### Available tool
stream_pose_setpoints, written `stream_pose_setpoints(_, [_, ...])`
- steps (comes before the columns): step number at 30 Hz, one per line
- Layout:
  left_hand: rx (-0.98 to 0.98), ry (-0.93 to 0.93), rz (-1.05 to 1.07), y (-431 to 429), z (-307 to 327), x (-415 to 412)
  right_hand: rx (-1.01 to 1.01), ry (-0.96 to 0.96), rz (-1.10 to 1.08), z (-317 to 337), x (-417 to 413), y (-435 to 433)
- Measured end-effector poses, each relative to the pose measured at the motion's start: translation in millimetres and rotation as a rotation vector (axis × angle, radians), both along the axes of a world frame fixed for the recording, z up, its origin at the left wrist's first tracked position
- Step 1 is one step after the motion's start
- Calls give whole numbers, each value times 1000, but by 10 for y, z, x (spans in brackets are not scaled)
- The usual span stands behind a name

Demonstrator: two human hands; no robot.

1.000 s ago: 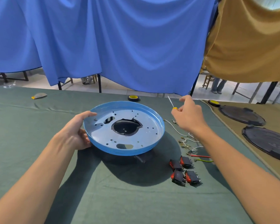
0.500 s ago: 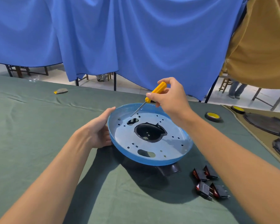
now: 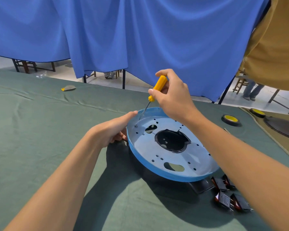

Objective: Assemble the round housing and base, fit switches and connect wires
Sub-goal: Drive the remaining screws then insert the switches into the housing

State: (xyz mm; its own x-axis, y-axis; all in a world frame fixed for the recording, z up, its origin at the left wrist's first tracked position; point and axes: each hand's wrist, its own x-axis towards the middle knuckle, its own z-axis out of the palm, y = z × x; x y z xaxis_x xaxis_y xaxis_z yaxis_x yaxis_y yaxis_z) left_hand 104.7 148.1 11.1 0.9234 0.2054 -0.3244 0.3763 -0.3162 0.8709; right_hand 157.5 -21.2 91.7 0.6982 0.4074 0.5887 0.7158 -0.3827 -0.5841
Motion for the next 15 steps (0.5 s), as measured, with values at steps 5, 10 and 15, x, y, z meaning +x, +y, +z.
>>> stream_pose_setpoints(5, [90,-29,-12,-23,28,-6,-29,-48,39,11,-24,24])
stream_pose_setpoints(10, [201,-26,11,-76,36,-3,-57,-64,73,2,-58,33])
stream_pose_setpoints(15, [236,-33,66,-45,45,6,-115,-49,106,-28,-76,38])
